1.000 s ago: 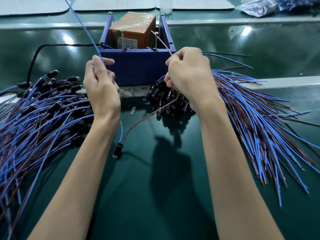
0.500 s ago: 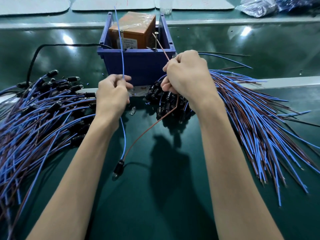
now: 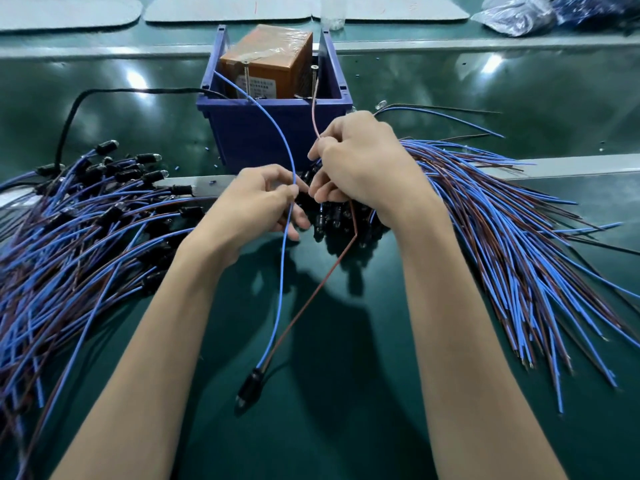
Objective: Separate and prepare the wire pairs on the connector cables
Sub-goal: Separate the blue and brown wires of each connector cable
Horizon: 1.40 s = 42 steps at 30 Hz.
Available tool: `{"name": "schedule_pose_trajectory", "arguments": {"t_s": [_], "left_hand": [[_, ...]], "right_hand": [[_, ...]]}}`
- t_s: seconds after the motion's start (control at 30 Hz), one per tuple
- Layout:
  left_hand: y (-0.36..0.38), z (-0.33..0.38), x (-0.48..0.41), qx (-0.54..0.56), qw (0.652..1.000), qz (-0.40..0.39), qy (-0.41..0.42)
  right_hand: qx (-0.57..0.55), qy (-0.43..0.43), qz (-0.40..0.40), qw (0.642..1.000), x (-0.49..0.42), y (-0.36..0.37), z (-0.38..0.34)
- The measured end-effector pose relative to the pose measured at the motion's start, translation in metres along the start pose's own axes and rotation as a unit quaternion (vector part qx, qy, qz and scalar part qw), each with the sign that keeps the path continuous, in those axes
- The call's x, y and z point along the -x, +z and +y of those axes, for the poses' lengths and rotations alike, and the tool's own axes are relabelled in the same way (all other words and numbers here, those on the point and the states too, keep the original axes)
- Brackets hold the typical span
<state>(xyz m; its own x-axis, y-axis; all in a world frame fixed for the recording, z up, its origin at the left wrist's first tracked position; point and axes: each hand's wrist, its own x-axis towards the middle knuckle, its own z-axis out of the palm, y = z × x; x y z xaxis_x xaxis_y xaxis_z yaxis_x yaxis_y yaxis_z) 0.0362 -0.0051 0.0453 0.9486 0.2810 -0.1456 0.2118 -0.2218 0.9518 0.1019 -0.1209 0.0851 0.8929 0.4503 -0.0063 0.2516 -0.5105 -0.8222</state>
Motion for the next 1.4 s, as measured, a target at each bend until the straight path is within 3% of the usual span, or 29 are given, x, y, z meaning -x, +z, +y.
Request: {"name": "schedule_pose_trajectory", "arguments": {"t_s": [0.23,0.93,1.23,1.4], "left_hand": [[0.004,-0.002,0.0,-0.032,0.998,-0.055,-0.004],[0.011,-0.004,0.002,-0.08,0.991,-0.107,0.014],[0.008,0.002,0.004,-0.059,0.994,-0.089,0.022],[0.008,0.01,0.005,0.012,0.997,-0.081,0.008]], "right_hand": [[0.022,-0.015,-0.048,0.999,0.002,0.0,-0.002],[0.053,-0.053,-0.06,0.995,0.006,-0.005,-0.008],[0.031,-0.03,-0.041,0.998,0.005,-0.006,-0.006],[-0.006,-0.035,0.035,0.999,0.003,-0.006,-0.01]]}}
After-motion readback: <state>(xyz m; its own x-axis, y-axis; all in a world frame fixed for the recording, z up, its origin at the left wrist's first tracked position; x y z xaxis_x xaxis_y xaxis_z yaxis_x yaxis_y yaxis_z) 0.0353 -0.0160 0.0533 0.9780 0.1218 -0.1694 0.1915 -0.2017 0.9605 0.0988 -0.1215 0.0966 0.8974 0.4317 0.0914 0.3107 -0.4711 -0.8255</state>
